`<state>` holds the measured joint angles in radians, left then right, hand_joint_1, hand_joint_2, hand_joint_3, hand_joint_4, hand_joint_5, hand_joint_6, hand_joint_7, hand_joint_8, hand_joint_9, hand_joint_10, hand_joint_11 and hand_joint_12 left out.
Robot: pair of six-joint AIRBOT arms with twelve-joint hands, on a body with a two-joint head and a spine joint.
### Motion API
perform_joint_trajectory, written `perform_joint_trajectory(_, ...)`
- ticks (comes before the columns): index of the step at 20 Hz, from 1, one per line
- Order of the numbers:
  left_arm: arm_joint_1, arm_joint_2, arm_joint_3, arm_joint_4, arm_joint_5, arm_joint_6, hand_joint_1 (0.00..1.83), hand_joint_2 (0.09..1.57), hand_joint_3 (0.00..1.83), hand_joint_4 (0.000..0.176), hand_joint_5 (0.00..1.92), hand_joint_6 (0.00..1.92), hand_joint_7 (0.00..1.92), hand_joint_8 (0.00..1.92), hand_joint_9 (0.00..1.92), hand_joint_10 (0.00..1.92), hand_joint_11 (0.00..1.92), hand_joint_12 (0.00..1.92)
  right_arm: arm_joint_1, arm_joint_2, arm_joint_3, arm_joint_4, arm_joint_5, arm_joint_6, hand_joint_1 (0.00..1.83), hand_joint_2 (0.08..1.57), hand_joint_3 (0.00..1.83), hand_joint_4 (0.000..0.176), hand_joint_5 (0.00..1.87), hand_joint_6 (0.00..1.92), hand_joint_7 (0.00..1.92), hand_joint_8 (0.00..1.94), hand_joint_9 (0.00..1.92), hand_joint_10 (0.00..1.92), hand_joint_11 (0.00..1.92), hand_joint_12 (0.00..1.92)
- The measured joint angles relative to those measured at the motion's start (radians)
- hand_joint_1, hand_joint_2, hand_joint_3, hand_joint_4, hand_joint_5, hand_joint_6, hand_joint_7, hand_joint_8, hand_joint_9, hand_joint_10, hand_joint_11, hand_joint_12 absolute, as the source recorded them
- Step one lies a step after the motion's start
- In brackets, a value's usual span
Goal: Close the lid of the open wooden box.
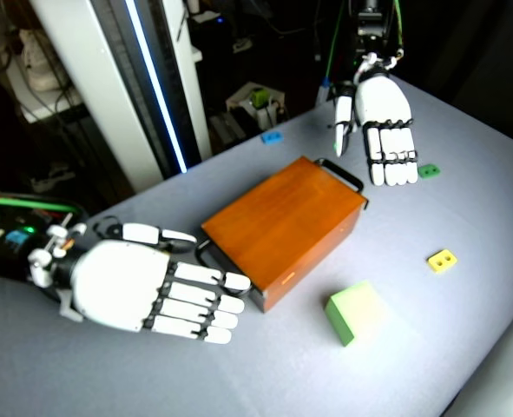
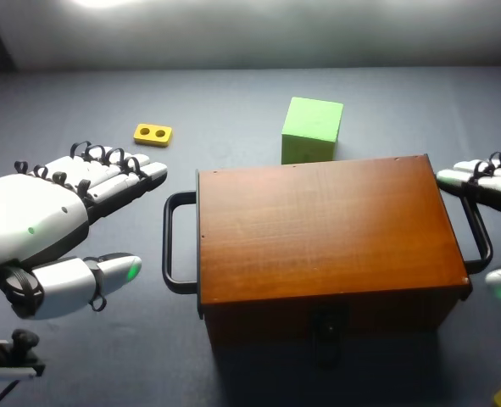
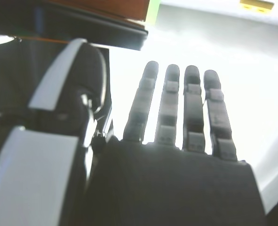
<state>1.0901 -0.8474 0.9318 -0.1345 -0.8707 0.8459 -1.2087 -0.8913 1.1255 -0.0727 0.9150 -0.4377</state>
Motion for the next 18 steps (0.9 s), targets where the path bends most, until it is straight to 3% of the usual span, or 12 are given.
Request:
perform_joint_trajectory(5, 0.010, 0.009, 0.000, -0.005, -0.071, -0.018, 0.10, 1.46, 0.00, 0.000, 0.05, 0.00, 0.06, 0.00, 0.03, 0.00, 0.02, 0.01, -0.017, 0.043, -0.031, 0.008, 0.069, -0.001, 0.31, 1.20, 0.00, 0.118, 0.00, 0.00, 0.00, 0.00, 0.00, 0.00, 0.00, 0.00)
perform_joint_trajectory(7, 0.006, 0.023, 0.000, -0.021, -0.145, -0.029, 0.02, 1.43, 0.00, 0.000, 0.03, 0.00, 0.00, 0.00, 0.00, 0.00, 0.00, 0.01, -0.017, 0.058, -0.042, 0.028, 0.154, 0.000, 0.39, 1.23, 0.00, 0.079, 0.00, 0.00, 0.00, 0.00, 0.00, 0.00, 0.00, 0.00)
perform_joint_trajectory(9, -0.001, 0.029, 0.000, -0.041, -0.232, -0.033, 0.05, 1.44, 0.00, 0.000, 0.07, 0.01, 0.02, 0.00, 0.01, 0.00, 0.02, 0.03, -0.017, 0.071, -0.049, 0.070, 0.258, -0.005, 0.41, 1.24, 0.00, 0.092, 0.00, 0.00, 0.00, 0.00, 0.00, 0.00, 0.00, 0.00)
perform_joint_trajectory(10, -0.006, 0.029, 0.000, -0.051, -0.278, -0.036, 0.06, 1.46, 0.00, 0.000, 0.10, 0.00, 0.04, 0.00, 0.05, 0.00, 0.00, 0.24, -0.016, 0.076, -0.053, 0.100, 0.316, -0.014, 0.38, 1.24, 0.00, 0.111, 0.00, 0.00, 0.00, 0.00, 0.00, 0.00, 0.00, 0.00)
perform_joint_trajectory(11, -0.015, 0.029, 0.000, -0.052, -0.323, -0.044, 0.07, 1.46, 0.00, 0.000, 0.07, 0.00, 0.01, 0.00, 0.01, 0.00, 0.00, 0.17, -0.016, 0.079, -0.060, 0.126, 0.385, -0.034, 0.39, 1.25, 0.01, 0.124, 0.00, 0.00, 0.00, 0.00, 0.00, 0.00, 0.00, 0.00)
perform_joint_trajectory(12, -0.018, 0.029, 0.006, -0.045, -0.358, -0.070, 0.10, 1.46, 0.00, 0.000, 0.06, 0.00, 0.00, 0.00, 0.00, 0.00, 0.00, 0.12, -0.016, 0.080, -0.063, 0.144, 0.447, -0.039, 0.42, 1.28, 0.01, 0.123, 0.00, 0.00, 0.00, 0.00, 0.00, 0.00, 0.02, 0.01)
perform_joint_trajectory(13, -0.021, 0.029, 0.010, -0.040, -0.375, -0.079, 0.16, 1.47, 0.00, 0.000, 0.06, 0.00, 0.01, 0.00, 0.01, 0.00, 0.00, 0.23, -0.017, 0.079, -0.063, 0.154, 0.489, -0.042, 0.47, 1.30, 0.01, 0.097, 0.00, 0.00, 0.00, 0.00, 0.01, 0.00, 0.06, 0.02)
perform_joint_trajectory(14, -0.023, 0.029, 0.011, -0.045, -0.389, -0.081, 0.28, 1.45, 0.00, 0.000, 0.08, 0.01, 0.00, 0.00, 0.00, 0.00, 0.00, 0.26, -0.016, 0.079, -0.063, 0.167, 0.529, -0.049, 0.46, 1.30, 0.01, 0.101, 0.00, 0.00, 0.00, 0.00, 0.01, 0.00, 0.06, 0.02)
perform_joint_trajectory(15, -0.023, 0.028, 0.016, -0.056, -0.409, -0.081, 0.37, 1.43, 0.00, 0.000, 0.01, 0.00, 0.00, 0.00, 0.00, 0.00, 0.00, 0.05, -0.016, 0.079, -0.064, 0.184, 0.567, -0.050, 0.46, 1.27, 0.00, 0.112, 0.05, 0.01, 0.02, 0.00, 0.04, 0.01, 0.11, 0.03)
perform_joint_trajectory(16, -0.023, 0.029, 0.021, -0.085, -0.438, -0.079, 0.24, 1.42, 0.00, 0.000, 0.00, 0.00, 0.00, 0.00, 0.00, 0.00, 0.00, 0.01, -0.016, 0.079, -0.068, 0.204, 0.621, -0.053, 0.47, 1.25, 0.00, 0.085, 0.09, 0.01, 0.05, 0.00, 0.07, 0.01, 0.14, 0.04)
perform_joint_trajectory(17, -0.022, 0.029, 0.022, -0.108, -0.470, -0.077, 0.23, 1.40, 0.00, 0.000, 0.00, 0.00, 0.00, 0.00, 0.00, 0.00, 0.00, 0.00, -0.017, 0.080, -0.072, 0.216, 0.660, -0.058, 0.40, 1.20, 0.00, 0.078, 0.16, 0.01, 0.15, 0.01, 0.16, 0.01, 0.22, 0.07)
perform_joint_trajectory(18, -0.022, 0.030, 0.022, -0.130, -0.507, -0.078, 0.22, 1.39, 0.00, 0.000, 0.06, 0.02, 0.00, 0.00, 0.00, 0.00, 0.00, 0.00, -0.016, 0.080, -0.080, 0.224, 0.696, -0.064, 0.33, 1.20, 0.00, 0.090, 0.15, 0.00, 0.17, 0.01, 0.17, 0.01, 0.23, 0.07)
